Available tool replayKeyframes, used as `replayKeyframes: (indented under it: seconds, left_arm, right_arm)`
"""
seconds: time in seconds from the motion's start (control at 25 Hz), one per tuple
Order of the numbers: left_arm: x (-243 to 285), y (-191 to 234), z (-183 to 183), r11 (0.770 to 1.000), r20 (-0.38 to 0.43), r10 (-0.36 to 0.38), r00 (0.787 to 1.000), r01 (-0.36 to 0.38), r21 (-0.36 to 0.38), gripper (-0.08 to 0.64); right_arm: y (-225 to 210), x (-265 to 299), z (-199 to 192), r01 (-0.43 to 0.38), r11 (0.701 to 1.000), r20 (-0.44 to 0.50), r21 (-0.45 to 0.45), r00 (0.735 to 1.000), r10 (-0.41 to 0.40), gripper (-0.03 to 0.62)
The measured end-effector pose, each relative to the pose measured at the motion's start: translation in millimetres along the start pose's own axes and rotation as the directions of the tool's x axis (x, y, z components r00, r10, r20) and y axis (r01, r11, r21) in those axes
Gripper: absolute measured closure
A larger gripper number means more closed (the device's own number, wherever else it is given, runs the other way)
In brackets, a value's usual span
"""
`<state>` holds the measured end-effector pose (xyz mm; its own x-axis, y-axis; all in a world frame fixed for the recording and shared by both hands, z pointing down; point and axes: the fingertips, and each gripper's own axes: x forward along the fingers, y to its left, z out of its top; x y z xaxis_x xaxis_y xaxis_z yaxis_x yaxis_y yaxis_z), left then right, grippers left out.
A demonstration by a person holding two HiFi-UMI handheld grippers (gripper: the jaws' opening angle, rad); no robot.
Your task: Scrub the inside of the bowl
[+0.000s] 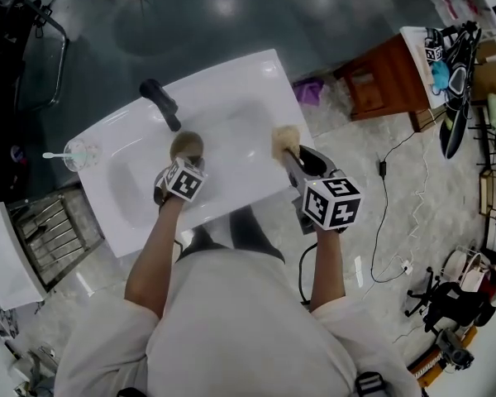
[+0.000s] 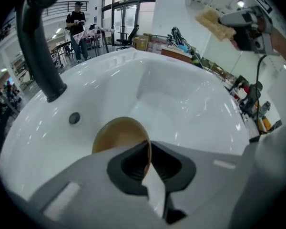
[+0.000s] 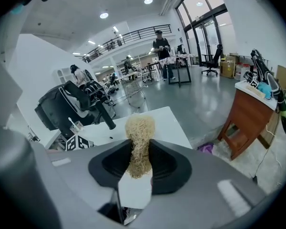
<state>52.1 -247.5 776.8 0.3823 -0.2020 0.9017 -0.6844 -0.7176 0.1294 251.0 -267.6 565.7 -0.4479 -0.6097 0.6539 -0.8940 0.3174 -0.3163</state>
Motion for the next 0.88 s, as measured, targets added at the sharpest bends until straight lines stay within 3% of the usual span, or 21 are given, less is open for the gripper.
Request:
replayKeyframes:
  seconds: [0.16,0.24,0.48,0.68,0.76,0.88]
  left_arm:
    - [-29,-7,12,0.999,0.096,-0.040,0.995,0.041,-0.011,0.548]
    - [-49,-12,18,0.996,0.178,-0.080,0.981,0.086,-0.028,0.547]
    - [-130,-34,39,0.975,0.425,-0.171,0.889,0.215,-0.058,0.547]
    - [-201,-60,44,0.963,0.535,-0.236,0.811,0.270,0.016,0.548]
    - [-231,-68,45,0.958,0.572,-0.260,0.778,0.281,0.053,0.548]
    - [-272,-78,44,0.941,0.639,-0.308,0.704,0.325,0.096,0.548]
  right_arm:
    - [26,-9,-5,-0.028,0.999,0.004,-0.036,1.000,0.028,0.477]
    - [42,-14,-7,-0.047,0.997,0.004,-0.069,0.999,0.047,0.477]
    - [103,-30,-5,-0.119,0.960,-0.015,-0.253,0.993,0.119,0.477]
    - [165,-44,10,-0.181,0.884,-0.020,-0.432,0.981,0.192,0.477]
    - [192,-49,17,-0.189,0.838,-0.009,-0.512,0.977,0.215,0.476]
    - [225,-53,19,-0.190,0.750,-0.012,-0.633,0.972,0.236,0.476]
